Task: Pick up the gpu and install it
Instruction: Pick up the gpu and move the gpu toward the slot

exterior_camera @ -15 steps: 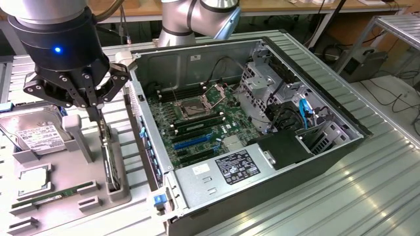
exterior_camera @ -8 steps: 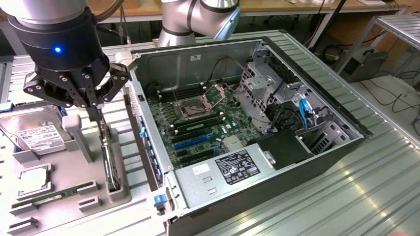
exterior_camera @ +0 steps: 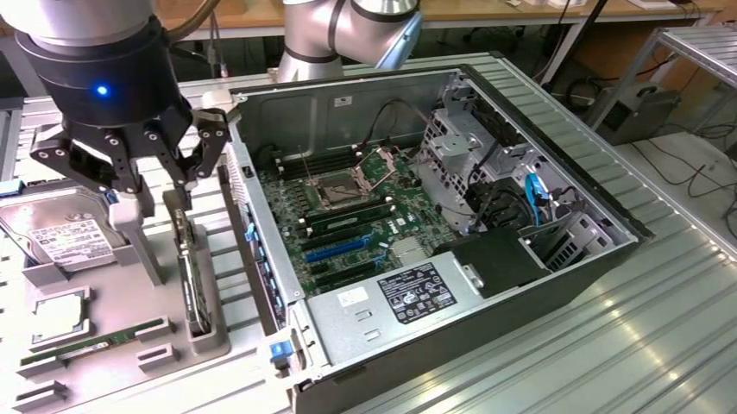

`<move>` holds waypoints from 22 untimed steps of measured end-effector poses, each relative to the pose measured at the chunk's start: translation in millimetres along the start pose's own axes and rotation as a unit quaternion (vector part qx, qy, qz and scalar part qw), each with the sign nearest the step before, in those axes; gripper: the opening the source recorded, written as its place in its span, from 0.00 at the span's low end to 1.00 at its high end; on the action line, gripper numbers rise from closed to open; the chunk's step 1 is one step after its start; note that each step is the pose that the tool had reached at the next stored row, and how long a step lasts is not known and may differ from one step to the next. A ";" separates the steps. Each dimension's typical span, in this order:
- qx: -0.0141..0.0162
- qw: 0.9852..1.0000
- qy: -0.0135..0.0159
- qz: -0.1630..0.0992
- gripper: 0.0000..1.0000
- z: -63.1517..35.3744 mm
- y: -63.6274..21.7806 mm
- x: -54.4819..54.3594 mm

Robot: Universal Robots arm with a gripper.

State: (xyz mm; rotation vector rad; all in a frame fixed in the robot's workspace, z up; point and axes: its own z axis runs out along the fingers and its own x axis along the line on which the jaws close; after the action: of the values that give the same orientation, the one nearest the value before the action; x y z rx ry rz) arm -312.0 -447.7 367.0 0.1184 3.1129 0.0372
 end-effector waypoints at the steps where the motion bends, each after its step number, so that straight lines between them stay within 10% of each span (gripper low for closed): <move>1: 0.000 1.000 0.000 0.000 0.38 1.8 -0.1 0.7; 22: 0.000 1.000 -0.002 0.001 0.38 47.3 -3.5 5.6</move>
State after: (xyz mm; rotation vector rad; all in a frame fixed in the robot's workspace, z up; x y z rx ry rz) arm -316.5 -449.7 319.5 0.1208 3.1088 0.0369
